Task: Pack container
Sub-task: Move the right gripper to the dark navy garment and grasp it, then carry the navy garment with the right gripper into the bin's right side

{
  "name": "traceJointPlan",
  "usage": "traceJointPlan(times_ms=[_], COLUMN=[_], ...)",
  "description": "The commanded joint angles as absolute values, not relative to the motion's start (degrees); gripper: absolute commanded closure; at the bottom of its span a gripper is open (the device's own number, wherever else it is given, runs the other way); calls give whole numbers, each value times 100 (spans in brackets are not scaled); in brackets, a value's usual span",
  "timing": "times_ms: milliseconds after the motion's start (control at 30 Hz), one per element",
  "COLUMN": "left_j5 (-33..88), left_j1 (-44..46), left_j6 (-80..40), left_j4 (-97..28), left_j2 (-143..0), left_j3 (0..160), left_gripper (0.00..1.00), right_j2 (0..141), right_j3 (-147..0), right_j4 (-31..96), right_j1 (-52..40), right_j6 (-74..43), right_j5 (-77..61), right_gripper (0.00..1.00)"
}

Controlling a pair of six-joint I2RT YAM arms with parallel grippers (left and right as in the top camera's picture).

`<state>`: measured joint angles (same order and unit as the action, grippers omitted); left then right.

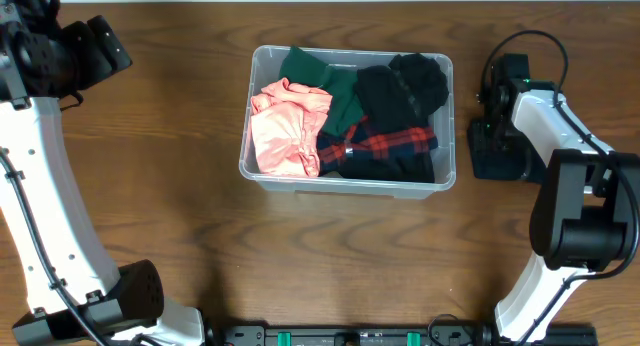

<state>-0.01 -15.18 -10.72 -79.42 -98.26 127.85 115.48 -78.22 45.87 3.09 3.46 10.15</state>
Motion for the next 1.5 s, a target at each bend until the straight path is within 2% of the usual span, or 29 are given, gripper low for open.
traceJointPlan(times_ms=[0,67,100,400,733,933,1267,1467], left_j5=[-27,-27,-27,-27,-27,-27,-27,-27], left_j1=[-1535,-1535,-1535,-1535,-1535,-1535,-1535,-1535], left_j6=[-1103,-1103,-1103,-1103,-1103,-1103,-1103,-1103], left_j4=[-7944,-7944,-7944,-7942,-7944,-7944,-7944,-7944], left_j2=[-9848,-9848,-9848,-9848,-9848,-9848,-9848,-9848], left_j3=[12772,12772,12772,12772,12772,12772,12772,12772], left_gripper=[2,2,2,2,2,2,2,2], right_j2=[11760,11756,11756,11404,10501,9887,9321,9358], right_j3=[-7780,-7793,-7802,-8436,-10276,-10934,-11019,-11019], right_j4=[4598,4615,4639,5398,7251,7701,7736,7507], right_j1=[314,314,311,292,290,84,-1149,-2091], right_j6=[226,110,62,-169,-167,-161,-386,-965], right_j5=[1173,1337,1374,1347,346,196,209,823], right_gripper=[82,97,99,99,99,99,99,99])
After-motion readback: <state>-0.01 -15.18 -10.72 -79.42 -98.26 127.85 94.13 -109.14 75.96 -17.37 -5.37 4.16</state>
